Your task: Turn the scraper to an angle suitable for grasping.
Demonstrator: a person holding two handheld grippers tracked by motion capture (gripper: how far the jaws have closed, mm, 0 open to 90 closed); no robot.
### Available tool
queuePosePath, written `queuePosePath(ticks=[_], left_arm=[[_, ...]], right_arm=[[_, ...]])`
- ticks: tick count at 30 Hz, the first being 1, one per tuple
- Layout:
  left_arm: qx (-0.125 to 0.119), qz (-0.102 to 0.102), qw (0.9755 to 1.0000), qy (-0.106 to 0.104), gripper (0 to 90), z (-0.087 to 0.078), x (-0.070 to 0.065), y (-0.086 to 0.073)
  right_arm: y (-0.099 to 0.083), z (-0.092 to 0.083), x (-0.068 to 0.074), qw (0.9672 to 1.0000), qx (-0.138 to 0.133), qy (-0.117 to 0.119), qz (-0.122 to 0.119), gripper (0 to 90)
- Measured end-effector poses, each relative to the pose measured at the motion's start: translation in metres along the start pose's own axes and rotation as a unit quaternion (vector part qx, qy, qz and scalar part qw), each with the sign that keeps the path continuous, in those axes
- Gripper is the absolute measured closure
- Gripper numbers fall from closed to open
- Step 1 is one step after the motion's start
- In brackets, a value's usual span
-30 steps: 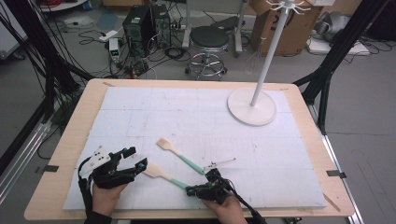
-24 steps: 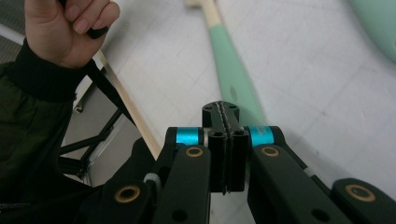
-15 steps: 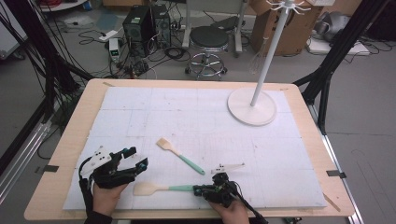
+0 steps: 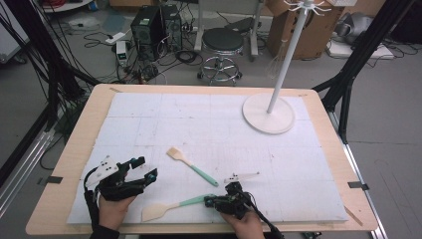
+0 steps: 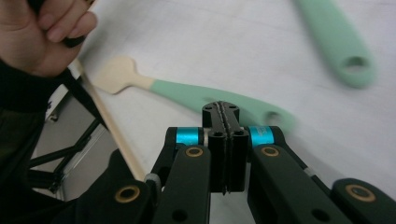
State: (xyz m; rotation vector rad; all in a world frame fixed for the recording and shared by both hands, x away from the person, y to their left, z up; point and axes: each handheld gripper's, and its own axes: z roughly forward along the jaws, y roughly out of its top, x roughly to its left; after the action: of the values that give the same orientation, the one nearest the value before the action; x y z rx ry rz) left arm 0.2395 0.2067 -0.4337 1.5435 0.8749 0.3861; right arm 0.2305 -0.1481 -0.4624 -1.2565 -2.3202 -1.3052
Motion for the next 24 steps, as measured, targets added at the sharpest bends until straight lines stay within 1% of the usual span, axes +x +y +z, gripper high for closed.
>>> queuePosePath(ticks=[1, 2, 4, 6, 8, 10, 13, 14, 16, 17, 20, 22, 24], left_arm=[[0.002, 0.001, 1.0, -0.001, 30.4, 0.0, 0.0, 0.0], [0.002, 0.001, 1.0, -0.001, 30.4, 0.0, 0.0, 0.0], [0.003, 0.001, 1.0, 0.002, 30.4, 0.0, 0.0, 0.0], [0.0, -0.001, 1.0, 0.004, 30.4, -0.002, -0.001, 0.0], [0.002, -0.002, 1.0, 0.003, 30.4, -0.006, -0.002, -0.002], [0.009, -0.002, 1.0, -0.004, 30.7, -0.013, -0.003, -0.005], [0.018, -0.001, 0.9998, -0.011, 33.0, -0.029, 0.0, -0.008], [0.021, -0.001, 0.9997, -0.007, 34.1, -0.035, 0.002, -0.01], [0.026, -0.009, 0.9996, 0.001, 37.0, -0.047, 0.008, -0.015], [0.023, -0.017, 0.9996, 0.006, 37.0, -0.051, 0.011, -0.018], [0.013, -0.04, 0.999, 0.013, 36.5, -0.059, 0.017, -0.026], [0.002, -0.047, 0.9988, 0.015, 35.9, -0.063, 0.019, -0.026], [0.0, -0.046, 0.9988, 0.019, 35.7, -0.064, 0.019, -0.026]], right_arm=[[0.0, 0.002, 0.002, 1.0, 0.0, 0.005, -0.001, 90.0], [0.001, 0.006, 0.007, 0.9999, 0.002, 0.014, 0.0, 90.0], [0.004, 0.015, 0.015, 0.9996, 0.005, 0.029, -0.004, 90.0], [0.008, 0.023, 0.021, 0.9992, 0.007, 0.038, -0.01, 90.0], [0.01, 0.032, 0.027, 0.9987, 0.011, 0.047, -0.013, 90.0], [0.012, 0.038, 0.031, 0.9982, 0.015, 0.055, -0.016, 90.0], [0.012, 0.041, 0.032, 0.9981, 0.02, 0.054, -0.023, 90.0], [0.013, 0.041, 0.031, 0.9983, 0.02, 0.05, -0.023, 90.0], [0.014, 0.039, 0.03, 0.9983, 0.019, 0.05, -0.023, 90.0], [0.015, 0.038, 0.029, 0.9984, 0.016, 0.049, -0.021, 90.0], [0.016, 0.039, 0.029, 0.9982, 0.015, 0.057, -0.015, 90.0], [0.015, 0.043, 0.031, 0.9974, 0.016, 0.068, -0.017, 90.0], [0.015, 0.049, 0.036, 0.9967, 0.019, 0.077, -0.017, 90.0]])
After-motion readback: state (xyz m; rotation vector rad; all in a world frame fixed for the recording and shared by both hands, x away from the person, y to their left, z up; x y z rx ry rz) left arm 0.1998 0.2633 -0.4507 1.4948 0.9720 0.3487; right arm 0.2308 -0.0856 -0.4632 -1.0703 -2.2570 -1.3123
